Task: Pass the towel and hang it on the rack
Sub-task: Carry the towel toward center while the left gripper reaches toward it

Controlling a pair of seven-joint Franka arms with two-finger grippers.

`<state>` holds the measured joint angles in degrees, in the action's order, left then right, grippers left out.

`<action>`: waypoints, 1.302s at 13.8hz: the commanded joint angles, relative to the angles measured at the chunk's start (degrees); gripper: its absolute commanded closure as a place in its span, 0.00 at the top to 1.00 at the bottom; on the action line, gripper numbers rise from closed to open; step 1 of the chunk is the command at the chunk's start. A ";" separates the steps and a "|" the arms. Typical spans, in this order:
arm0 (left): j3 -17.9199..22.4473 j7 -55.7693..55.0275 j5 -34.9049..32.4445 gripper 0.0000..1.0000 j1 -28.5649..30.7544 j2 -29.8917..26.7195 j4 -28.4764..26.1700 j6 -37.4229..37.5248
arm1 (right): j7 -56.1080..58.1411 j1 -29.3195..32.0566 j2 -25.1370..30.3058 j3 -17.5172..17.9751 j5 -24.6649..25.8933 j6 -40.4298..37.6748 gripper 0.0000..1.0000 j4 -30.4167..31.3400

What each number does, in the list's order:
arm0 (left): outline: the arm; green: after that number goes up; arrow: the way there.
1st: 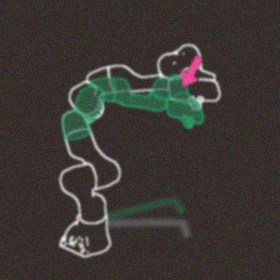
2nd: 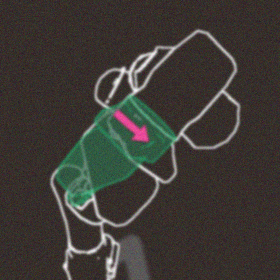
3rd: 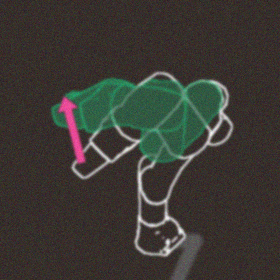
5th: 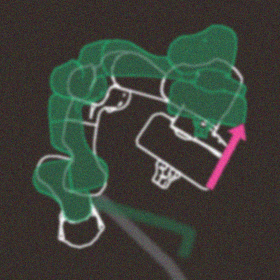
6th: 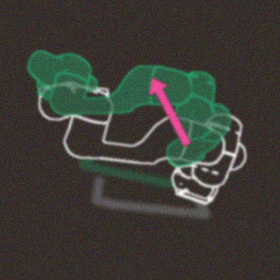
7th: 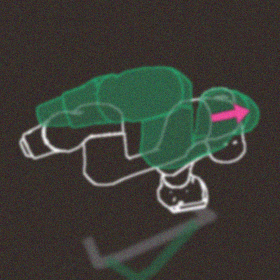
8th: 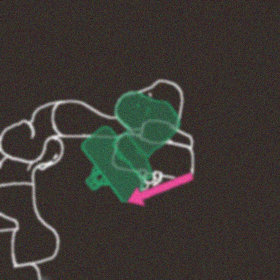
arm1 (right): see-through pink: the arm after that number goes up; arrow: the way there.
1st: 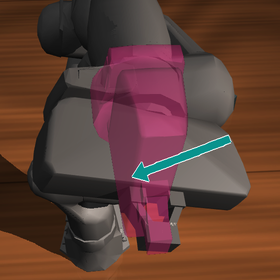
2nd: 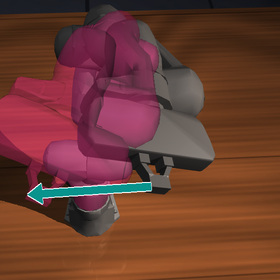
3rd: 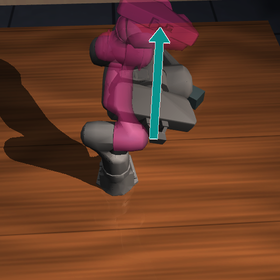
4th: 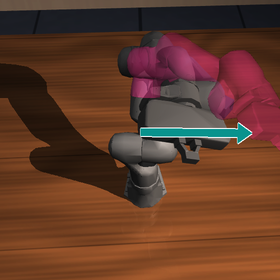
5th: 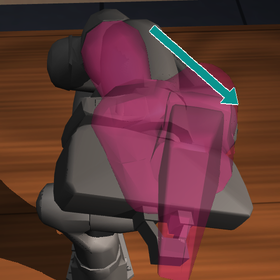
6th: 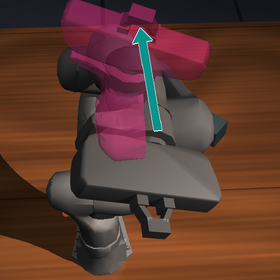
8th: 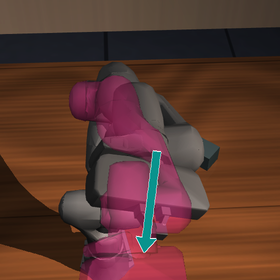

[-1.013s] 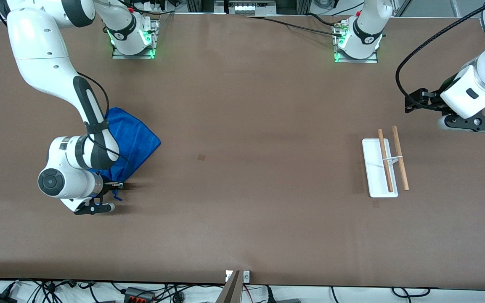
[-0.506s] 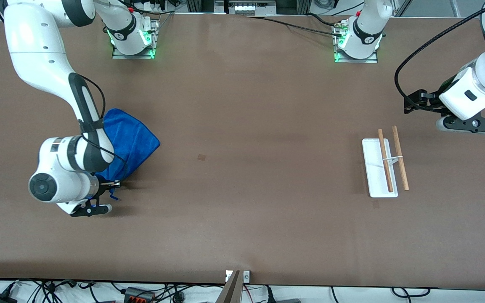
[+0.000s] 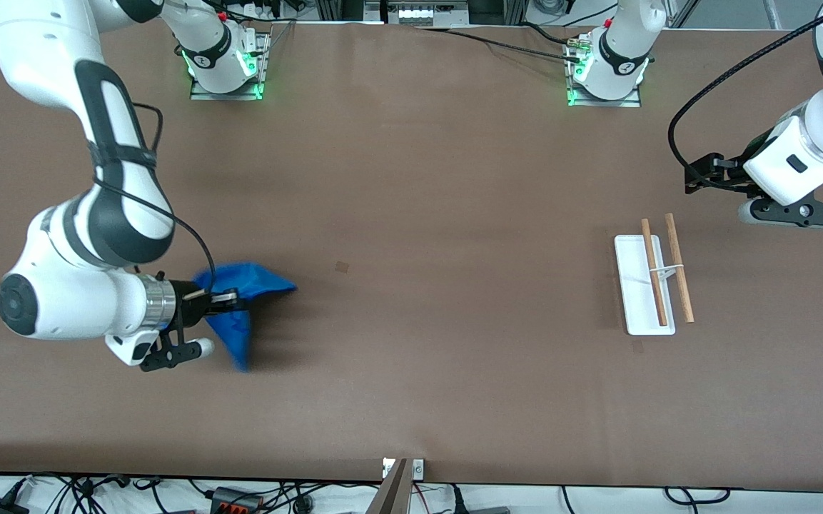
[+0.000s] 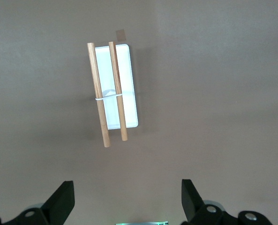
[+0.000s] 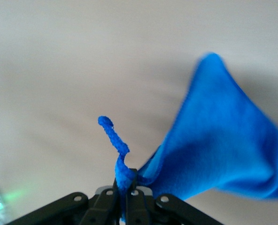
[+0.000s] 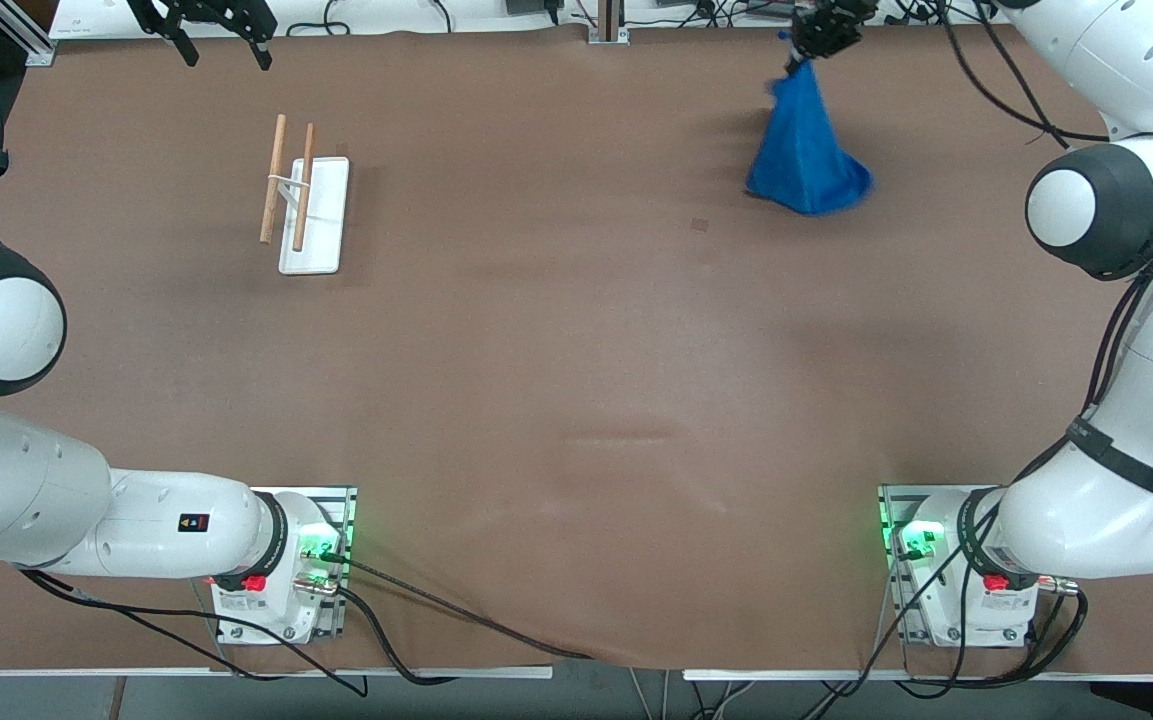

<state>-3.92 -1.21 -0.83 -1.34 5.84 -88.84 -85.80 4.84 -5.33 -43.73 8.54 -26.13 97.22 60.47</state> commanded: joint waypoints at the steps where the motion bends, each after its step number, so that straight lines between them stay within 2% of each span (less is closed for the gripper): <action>1: -0.21 0.16 -0.57 1.00 0.20 0.13 0.34 0.45 | 0.61 0.50 -0.30 5.06 -10.41 -0.72 0.00 -2.37; 3: -0.38 0.51 -0.40 1.00 -0.94 1.44 0.16 0.37 | -0.53 -0.98 2.50 8.67 -10.52 1.72 0.00 -2.81; 4: -0.47 0.59 0.47 1.00 -1.56 3.98 0.42 0.19 | -1.23 -2.82 2.95 9.82 -10.61 4.61 0.00 -2.82; 5: -0.47 0.51 3.53 1.00 -1.13 4.78 0.43 -0.16 | -1.58 -4.75 3.13 10.62 -10.52 6.73 0.00 -2.82; 7: 0.49 1.03 14.40 1.00 0.62 6.45 0.34 -1.12 | -2.03 -8.10 4.96 11.50 -10.87 11.12 0.00 -2.82; 8: -0.03 6.25 20.46 1.00 4.55 8.12 0.34 -2.26 | -2.29 -9.51 5.58 12.11 -10.96 13.06 0.00 -2.82; 10: -0.12 24.94 30.23 1.00 6.60 12.76 0.16 -6.21 | -5.26 -9.78 7.77 14.48 -10.96 14.75 0.00 -2.82; 11: -0.12 29.99 33.84 1.00 6.09 14.27 0.16 -7.44 | -5.63 -9.78 8.57 14.84 -10.87 14.75 0.00 -2.82; 14: -0.65 34.42 39.39 1.00 2.93 15.16 0.34 -8.42 | -5.72 -10.05 9.72 15.98 -10.87 14.84 0.00 -2.82; 18: -0.82 48.36 53.53 1.00 -1.46 16.91 0.34 -11.23 | -5.72 -11.10 10.16 15.98 -10.78 14.84 0.00 -2.73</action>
<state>-4.85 39.53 47.24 -1.76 21.64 -88.94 -95.79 -0.29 -16.25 -34.25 24.01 -35.95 112.01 57.21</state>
